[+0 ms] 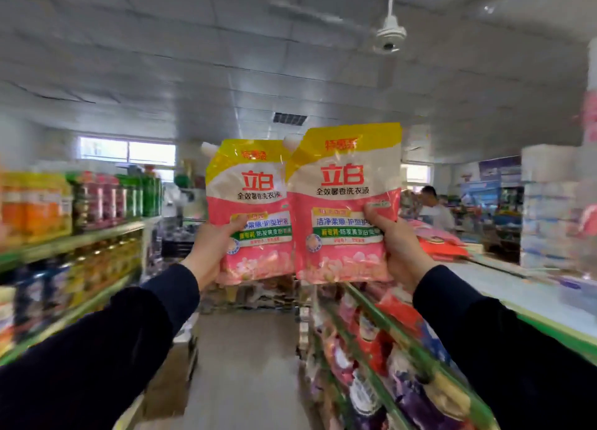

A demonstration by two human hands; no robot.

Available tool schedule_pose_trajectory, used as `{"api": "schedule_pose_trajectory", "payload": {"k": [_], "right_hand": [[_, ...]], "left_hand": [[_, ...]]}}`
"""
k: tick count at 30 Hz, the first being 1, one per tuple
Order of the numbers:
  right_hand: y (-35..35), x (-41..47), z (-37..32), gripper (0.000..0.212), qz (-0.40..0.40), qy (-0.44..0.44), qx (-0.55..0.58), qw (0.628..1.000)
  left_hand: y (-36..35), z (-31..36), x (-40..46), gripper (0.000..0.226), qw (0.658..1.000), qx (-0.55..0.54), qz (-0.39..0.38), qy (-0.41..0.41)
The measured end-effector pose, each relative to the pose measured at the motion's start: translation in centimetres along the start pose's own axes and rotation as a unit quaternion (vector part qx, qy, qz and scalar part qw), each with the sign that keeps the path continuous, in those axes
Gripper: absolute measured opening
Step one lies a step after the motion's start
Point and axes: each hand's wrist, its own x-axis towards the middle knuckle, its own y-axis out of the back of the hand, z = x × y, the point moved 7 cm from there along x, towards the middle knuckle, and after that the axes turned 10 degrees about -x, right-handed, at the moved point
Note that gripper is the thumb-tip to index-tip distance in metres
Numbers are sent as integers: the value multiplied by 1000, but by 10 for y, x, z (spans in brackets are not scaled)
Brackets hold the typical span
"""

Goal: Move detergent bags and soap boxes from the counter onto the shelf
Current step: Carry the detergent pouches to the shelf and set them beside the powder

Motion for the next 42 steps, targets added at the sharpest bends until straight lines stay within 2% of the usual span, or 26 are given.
{"api": "schedule_pose_trajectory", "payload": {"k": [6,13,18,23,26,29,33,35,36,38,40,42], "right_hand": [[-211,33,72,41,-103,-55,76,990],[-421,39,122,40,-205,-87,131,966],[-532,39,137,40,-266,-101,163,945],[-619,53,149,43,-328,-88,205,918],[-666,65,157,44,-353,-90,212,907],[-725,73,166,50,-401,-92,222,884],[-804,70,174,46,-479,-100,255,834],[-844,64,178,49,-515,-112,265,807],[-859,60,180,52,-528,-115,268,798],[-891,48,185,53,-560,-129,281,769],[-916,30,190,48,-592,-140,290,739],[-937,9,195,44,-618,-149,290,716]], "left_hand": [[229,92,-7,36,987,83,125,-49],[402,190,-44,30,955,135,244,-104],[480,249,-58,35,928,174,308,-113],[538,292,-59,24,895,203,351,-188],[572,304,-52,52,880,211,370,-209],[609,306,-41,63,857,231,407,-215],[638,300,-32,93,826,246,469,-190],[650,299,-33,101,799,266,510,-176],[654,296,-33,98,790,279,523,-159],[656,291,-34,76,781,305,529,-133],[651,290,-35,52,784,313,521,-124],[648,293,-37,38,792,313,512,-113]]}}
